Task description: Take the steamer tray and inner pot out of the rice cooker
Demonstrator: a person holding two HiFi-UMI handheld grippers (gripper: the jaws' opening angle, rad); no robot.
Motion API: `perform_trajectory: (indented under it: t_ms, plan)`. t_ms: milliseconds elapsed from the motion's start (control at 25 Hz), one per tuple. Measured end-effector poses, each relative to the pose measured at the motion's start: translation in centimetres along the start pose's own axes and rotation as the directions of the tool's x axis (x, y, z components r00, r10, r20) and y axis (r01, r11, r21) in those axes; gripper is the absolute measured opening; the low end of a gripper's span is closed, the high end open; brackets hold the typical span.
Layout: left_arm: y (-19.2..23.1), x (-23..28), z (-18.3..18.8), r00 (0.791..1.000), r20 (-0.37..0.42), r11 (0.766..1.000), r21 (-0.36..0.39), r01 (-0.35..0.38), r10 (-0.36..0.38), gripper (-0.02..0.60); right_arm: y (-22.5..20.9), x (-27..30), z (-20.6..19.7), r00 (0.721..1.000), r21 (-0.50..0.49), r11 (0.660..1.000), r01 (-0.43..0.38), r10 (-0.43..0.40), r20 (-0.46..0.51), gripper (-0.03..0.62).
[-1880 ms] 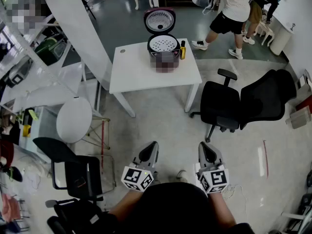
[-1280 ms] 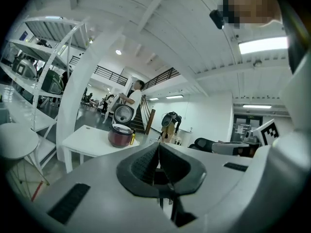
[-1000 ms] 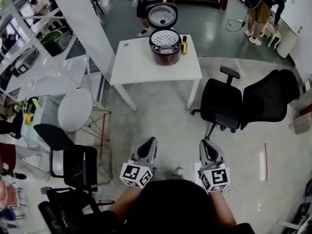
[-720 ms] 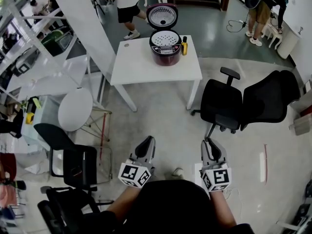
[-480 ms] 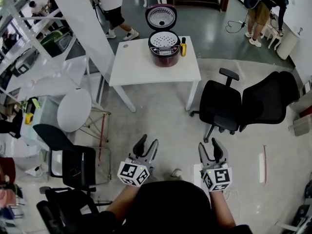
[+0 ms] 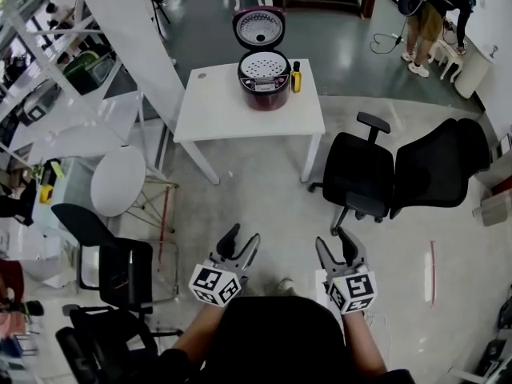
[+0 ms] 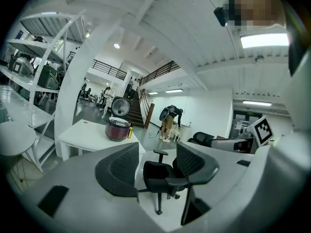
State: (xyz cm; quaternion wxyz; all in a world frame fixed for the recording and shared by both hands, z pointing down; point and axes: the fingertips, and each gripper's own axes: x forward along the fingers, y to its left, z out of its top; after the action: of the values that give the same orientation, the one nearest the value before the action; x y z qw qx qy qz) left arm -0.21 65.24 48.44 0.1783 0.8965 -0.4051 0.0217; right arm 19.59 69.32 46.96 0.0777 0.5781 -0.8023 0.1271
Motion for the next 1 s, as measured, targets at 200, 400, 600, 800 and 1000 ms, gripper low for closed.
perform_trajectory:
  t_ms: [200,400,600,800,1000]
  plan:
    - [-0.2,0.9,-0.1,1.0,0.001,1.0,-0.004,-0.02,0.02,0.233,-0.5,1.5,-0.5,0.999,-0.02,0.999,-0.05,0.049,-0.009,0.204]
    - [1.1,1.8,0.0,0.999,-0.023,0.999,0.01,-0.038,0.039,0.236,-0.5,4.0,-0.2,0.996,0.004,0.997,-0.083,0.083,-0.01,0.204]
    - [3.3,5.1,0.8,1.0,-0.008,0.999,-0.031,-0.03,0.03,0.235,-1.4,7.9,-0.4,0.995,0.019,0.996,-0.089,0.09,-0.044,0.204]
    - [6.4,10.6,1.6,1.0,-0.02,0.998,-0.063,0.016,-0.018,0.235,-3.0,13.0,0.3,0.994,0.026,0.996,-0.085,0.087,-0.062,0.204]
    - [11.0,17.0,4.2,0.999,-0.023,0.996,-0.084,0.04,-0.042,0.236,-6.1,20.1,1.7,0.993,0.033,0.998,-0.061,0.064,-0.1,0.204]
